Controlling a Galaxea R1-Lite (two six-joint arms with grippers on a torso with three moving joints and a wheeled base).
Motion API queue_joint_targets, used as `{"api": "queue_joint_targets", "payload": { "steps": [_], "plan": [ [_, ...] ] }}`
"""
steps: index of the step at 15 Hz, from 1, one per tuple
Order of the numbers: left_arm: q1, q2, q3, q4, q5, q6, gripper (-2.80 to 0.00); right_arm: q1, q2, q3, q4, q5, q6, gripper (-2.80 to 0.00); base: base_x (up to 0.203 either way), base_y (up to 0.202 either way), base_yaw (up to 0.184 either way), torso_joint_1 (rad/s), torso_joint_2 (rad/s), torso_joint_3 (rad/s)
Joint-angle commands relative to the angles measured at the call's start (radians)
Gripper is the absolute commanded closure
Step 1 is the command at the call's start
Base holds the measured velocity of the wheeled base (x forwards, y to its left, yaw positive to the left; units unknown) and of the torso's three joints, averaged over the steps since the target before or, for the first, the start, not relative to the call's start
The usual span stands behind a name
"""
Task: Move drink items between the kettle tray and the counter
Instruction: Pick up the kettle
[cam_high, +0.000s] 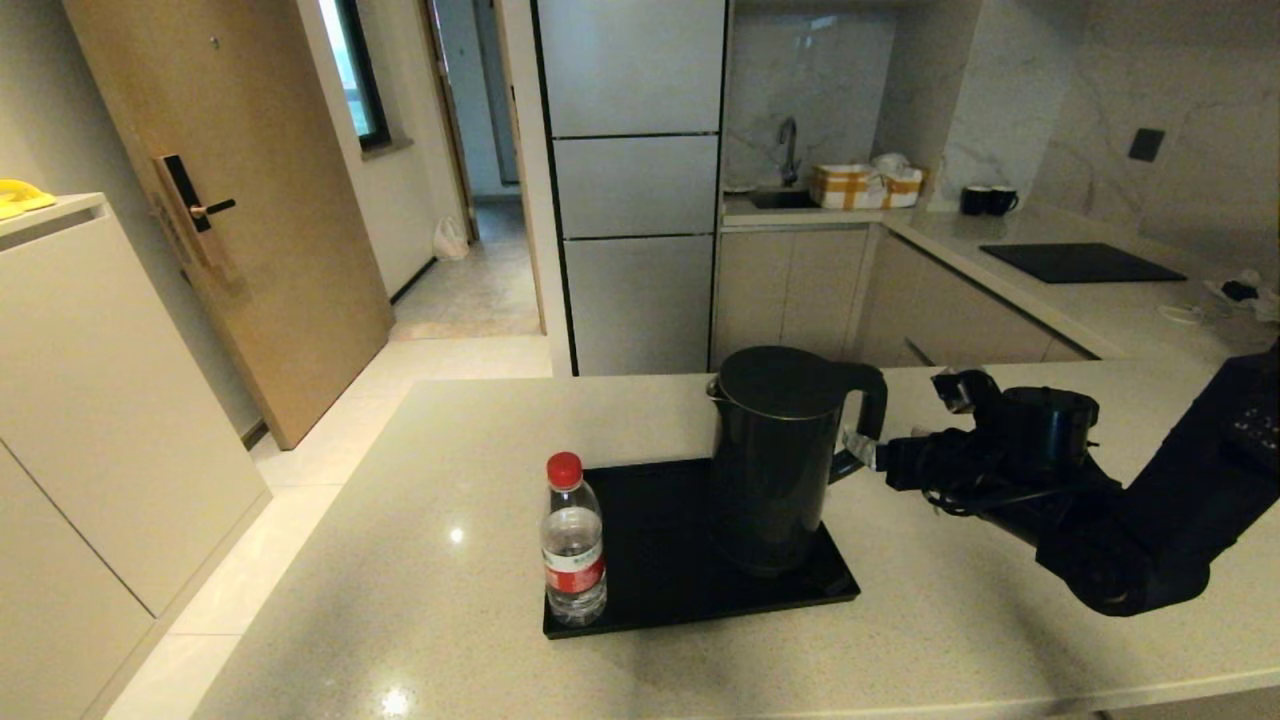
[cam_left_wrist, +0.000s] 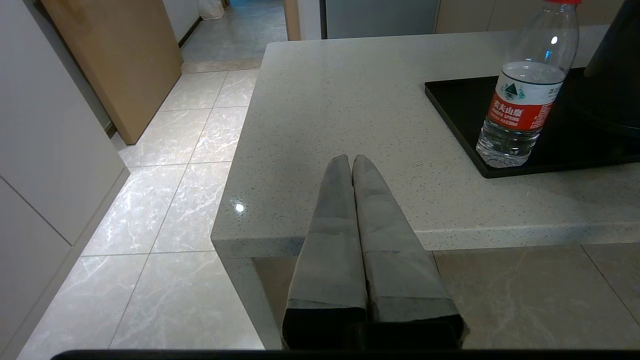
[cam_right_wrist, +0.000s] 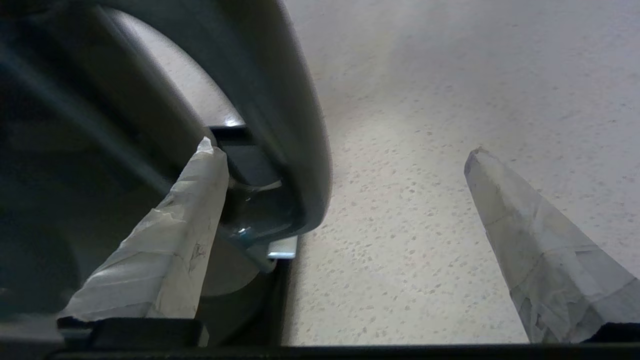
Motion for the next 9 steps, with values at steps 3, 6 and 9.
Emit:
{"api": "queue_joint_targets", "payload": {
  "steps": [3, 6, 9],
  "plan": [
    [-0.001, 0.002, 0.000, 0.001, 0.000, 0.000, 0.00, 0.005, 0.061, -0.085, 0.006, -0.042, -0.004, -2.80, 0.000, 0.000, 0.000, 0.000, 0.00, 0.000],
    [-0.001, 0.002, 0.000, -0.001, 0.000, 0.000, 0.00, 0.022, 0.081, -0.104, 0.004, -0.076, -0.012, -2.80, 0.000, 0.000, 0.000, 0.000, 0.00, 0.000],
    [-0.001, 0.002, 0.000, -0.001, 0.000, 0.000, 0.00, 0.050, 0.089, -0.104, 0.001, -0.076, -0.015, 0.00, 0.000, 0.000, 0.000, 0.000, 0.00, 0.000]
  ]
}}
